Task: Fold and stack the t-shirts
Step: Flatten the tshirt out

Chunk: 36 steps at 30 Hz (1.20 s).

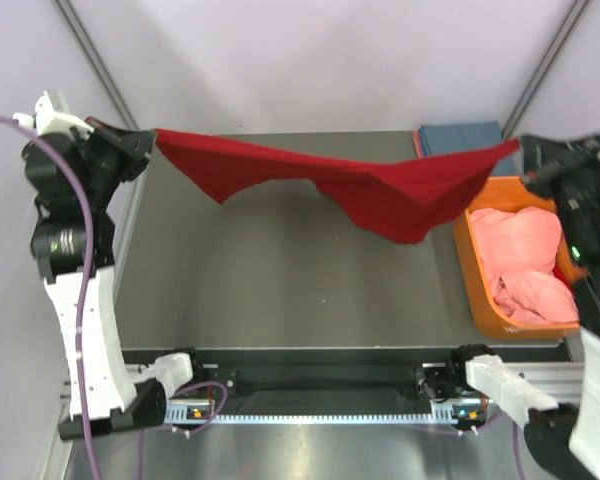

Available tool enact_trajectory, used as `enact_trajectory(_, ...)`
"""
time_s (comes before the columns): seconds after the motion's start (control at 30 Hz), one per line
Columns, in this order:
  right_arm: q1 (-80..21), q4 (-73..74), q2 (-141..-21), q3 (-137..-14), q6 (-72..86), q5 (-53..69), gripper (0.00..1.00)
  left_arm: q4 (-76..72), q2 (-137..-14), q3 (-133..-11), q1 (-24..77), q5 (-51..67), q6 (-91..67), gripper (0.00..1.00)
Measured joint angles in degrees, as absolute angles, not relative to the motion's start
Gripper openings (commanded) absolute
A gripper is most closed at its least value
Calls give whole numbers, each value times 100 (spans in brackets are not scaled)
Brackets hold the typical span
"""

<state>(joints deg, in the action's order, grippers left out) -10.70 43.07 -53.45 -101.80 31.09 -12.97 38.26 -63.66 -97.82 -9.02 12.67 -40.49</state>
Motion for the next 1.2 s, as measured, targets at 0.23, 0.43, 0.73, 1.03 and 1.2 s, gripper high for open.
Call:
enact_trajectory(0.23, -1068, 4825, -4458, -10532, 3153, -1140, 0, 4880, -5907, -10967, -899, 1238, -3994, 0)
enact_trajectory(0.43, -1068, 4777, -4818, -10704, 3100, -722, 0, 4945, -5964, -11408, -902, 1096, -3806, 0)
enact_trajectory(0.73, -1068, 3330, -7107, -10471, 2799, -21, 0, 3868, -7583, -9867, -904, 781, -3603, 0)
enact_trajectory(1.03, -1109, 3586, -10016, -12248, 2674, -139, 0, 4864, -10250, -11893, -797, 967, -3503, 0)
enact_trajectory(1.2, -1111, 3522, -9059, -11775, 2652, -281, 0, 4847, -9448, -12108, -760, 1009, -3599, 0)
